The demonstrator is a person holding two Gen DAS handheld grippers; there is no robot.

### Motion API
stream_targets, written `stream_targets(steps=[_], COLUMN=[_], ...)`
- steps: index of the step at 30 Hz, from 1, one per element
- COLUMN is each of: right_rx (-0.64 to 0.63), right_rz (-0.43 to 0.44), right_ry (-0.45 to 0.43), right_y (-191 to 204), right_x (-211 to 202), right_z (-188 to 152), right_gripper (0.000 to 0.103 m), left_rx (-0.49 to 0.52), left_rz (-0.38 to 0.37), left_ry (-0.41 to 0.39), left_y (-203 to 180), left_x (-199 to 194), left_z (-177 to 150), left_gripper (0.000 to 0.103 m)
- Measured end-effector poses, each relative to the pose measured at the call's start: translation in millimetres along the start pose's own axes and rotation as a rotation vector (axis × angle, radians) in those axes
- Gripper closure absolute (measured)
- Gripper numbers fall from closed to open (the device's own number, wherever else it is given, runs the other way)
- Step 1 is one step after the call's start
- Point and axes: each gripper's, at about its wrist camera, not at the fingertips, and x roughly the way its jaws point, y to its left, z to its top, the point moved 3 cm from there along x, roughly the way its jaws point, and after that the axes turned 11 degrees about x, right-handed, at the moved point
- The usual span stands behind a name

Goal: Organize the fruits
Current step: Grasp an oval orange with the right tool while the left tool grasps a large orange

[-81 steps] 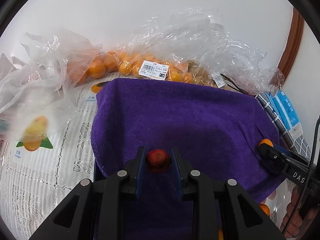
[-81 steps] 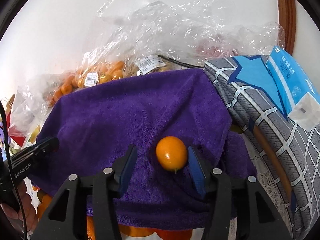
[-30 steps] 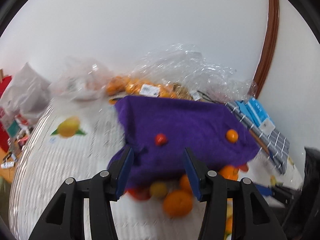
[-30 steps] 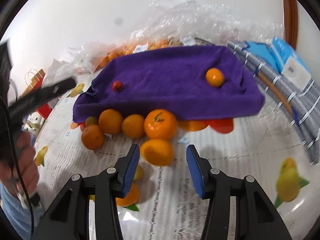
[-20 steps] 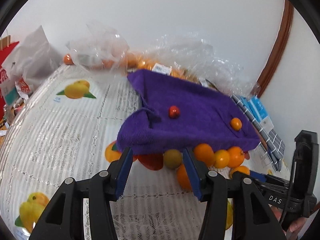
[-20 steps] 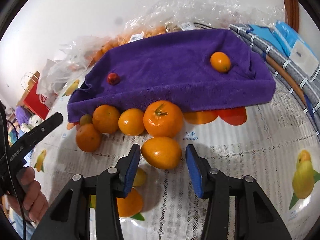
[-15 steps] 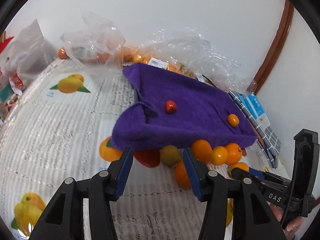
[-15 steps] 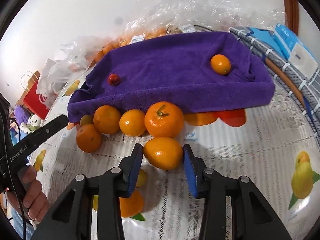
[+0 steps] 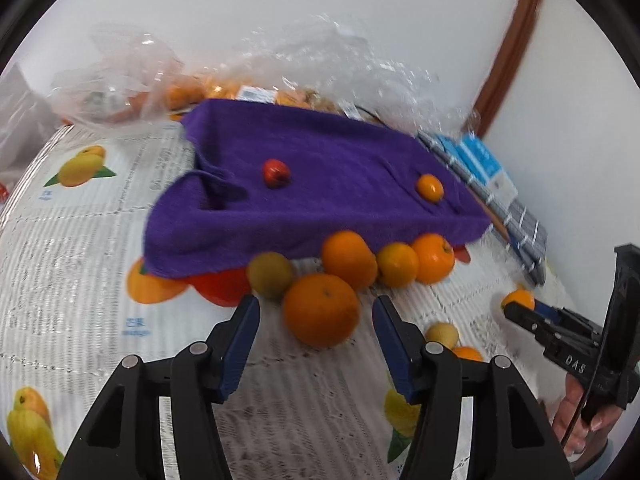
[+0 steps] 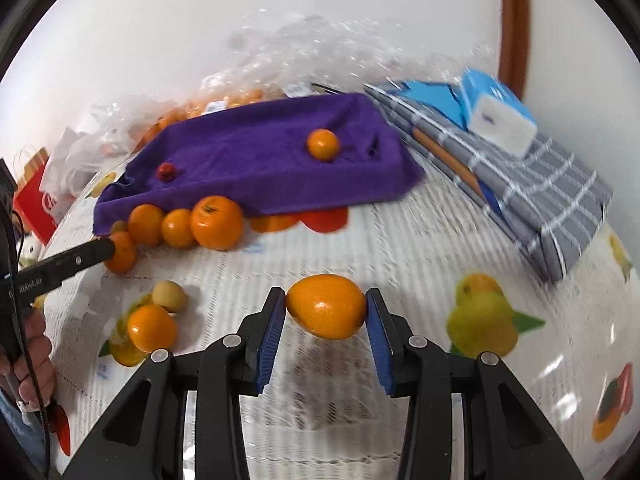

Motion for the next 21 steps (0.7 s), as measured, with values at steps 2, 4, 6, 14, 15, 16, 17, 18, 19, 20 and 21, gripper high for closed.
stream_targets(steps=[2, 4, 6, 14, 15, 16, 17, 18, 19, 20, 21], right_rx=[0.018, 0.028, 0.028, 0.061, 0.068, 0.076, 0.079, 0.084, 0.087, 0.089, 0.092], right_rz=[-0.001, 0.005, 0.023, 0.054, 0.060, 0.065, 0.070, 0.072, 0.071, 0.073, 0.076], right_ry=[-0.001, 0.007, -0.018, -0.027, -0.026, -0.026, -0.024, -0.025, -0.029, -0.032, -0.034], right_y=[-5, -6, -7, -10, -11, -12, -13, -13, -14, -14, -15], right_x=[3, 3, -2, -5, -4, -4, -4, -4, -5, -5, -5], right_z=[-3, -5, -6, -5, -4, -4, -4, -4, -4, -4, -4], right_gripper=[0.062, 0.062, 0.062, 0.062, 0.062, 0.062, 0.062, 0.062, 0.062, 0.062, 0.062], left_rx=[0.032, 0.054, 0.043, -0.025, -0.032, -0.034, -0.031, -0.026, -0.023, -0.018, -0.016], left_rz=[0.018, 0.035, 0.020, -0.033, -0.040, -0.044, -0.049, -0.053, -0.057, -0.061, -0.065], left_ry=[-0.002, 0.011, 0.039, 0.028, 0.024, 0.020, 0.016, 0.011, 0.004, -0.004, -0.012], left_y=[-7, -11, -13, -4, -3, -3, -5, -6, -7, -9, -10], left_x=[2, 5, 12, 13, 13, 12, 12, 11, 10, 8, 6], left_z=[-1, -1, -2, -3, -3, -3, -3, -3, -2, -2, -3], left_gripper=[0.046, 0.046, 0.046, 0.063, 0.063, 0.063, 0.063, 0.063, 0.063, 0.063, 0.063])
